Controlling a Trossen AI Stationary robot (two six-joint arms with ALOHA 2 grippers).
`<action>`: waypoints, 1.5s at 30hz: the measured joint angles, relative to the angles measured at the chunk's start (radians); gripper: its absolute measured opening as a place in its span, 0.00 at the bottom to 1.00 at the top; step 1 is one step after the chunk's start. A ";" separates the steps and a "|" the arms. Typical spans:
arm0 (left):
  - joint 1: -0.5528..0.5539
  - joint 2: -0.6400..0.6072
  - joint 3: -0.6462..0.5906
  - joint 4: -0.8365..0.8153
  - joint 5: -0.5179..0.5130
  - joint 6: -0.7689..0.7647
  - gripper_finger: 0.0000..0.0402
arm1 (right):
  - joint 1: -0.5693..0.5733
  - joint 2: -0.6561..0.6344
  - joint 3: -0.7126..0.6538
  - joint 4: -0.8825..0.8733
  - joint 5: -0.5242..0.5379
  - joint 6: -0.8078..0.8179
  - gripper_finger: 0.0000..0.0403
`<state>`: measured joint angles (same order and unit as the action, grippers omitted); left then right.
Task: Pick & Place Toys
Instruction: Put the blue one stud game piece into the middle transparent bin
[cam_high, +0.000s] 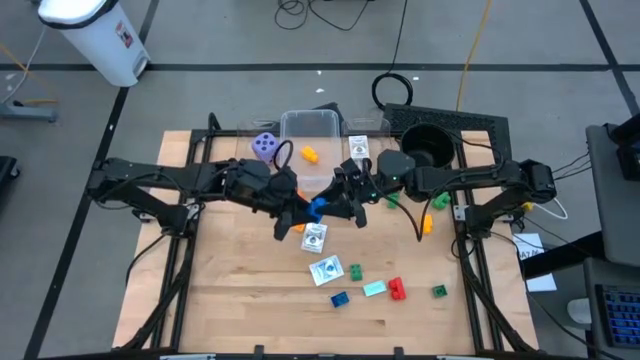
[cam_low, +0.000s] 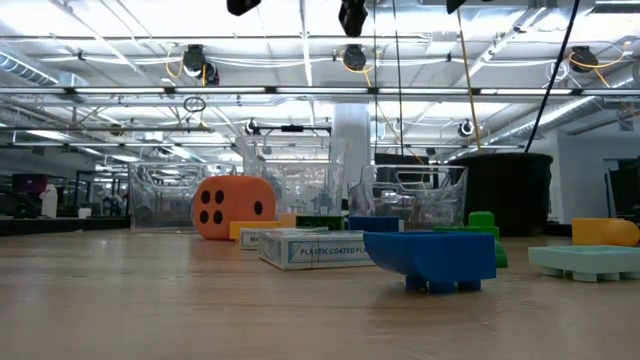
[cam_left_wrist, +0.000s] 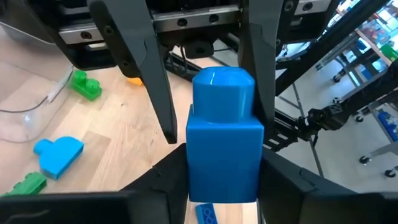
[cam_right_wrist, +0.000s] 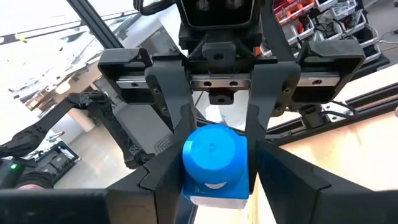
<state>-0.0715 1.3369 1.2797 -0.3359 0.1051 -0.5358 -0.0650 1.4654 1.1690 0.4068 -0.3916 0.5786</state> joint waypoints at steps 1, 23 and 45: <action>0.000 0.000 0.000 0.000 0.001 0.001 0.35 | 0.000 0.000 0.000 0.000 0.000 -0.004 0.46; 0.078 -0.008 0.053 -0.003 0.109 0.037 0.66 | -0.037 0.000 0.000 0.156 -0.002 -0.034 0.32; 0.210 -0.167 0.319 -0.057 -0.116 0.245 0.67 | -0.272 0.153 0.564 -0.462 0.052 -0.333 0.31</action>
<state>0.1383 1.1697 1.5982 -0.3934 -0.0113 -0.2909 -0.3369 1.6181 1.7327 -0.0555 -0.3394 0.2451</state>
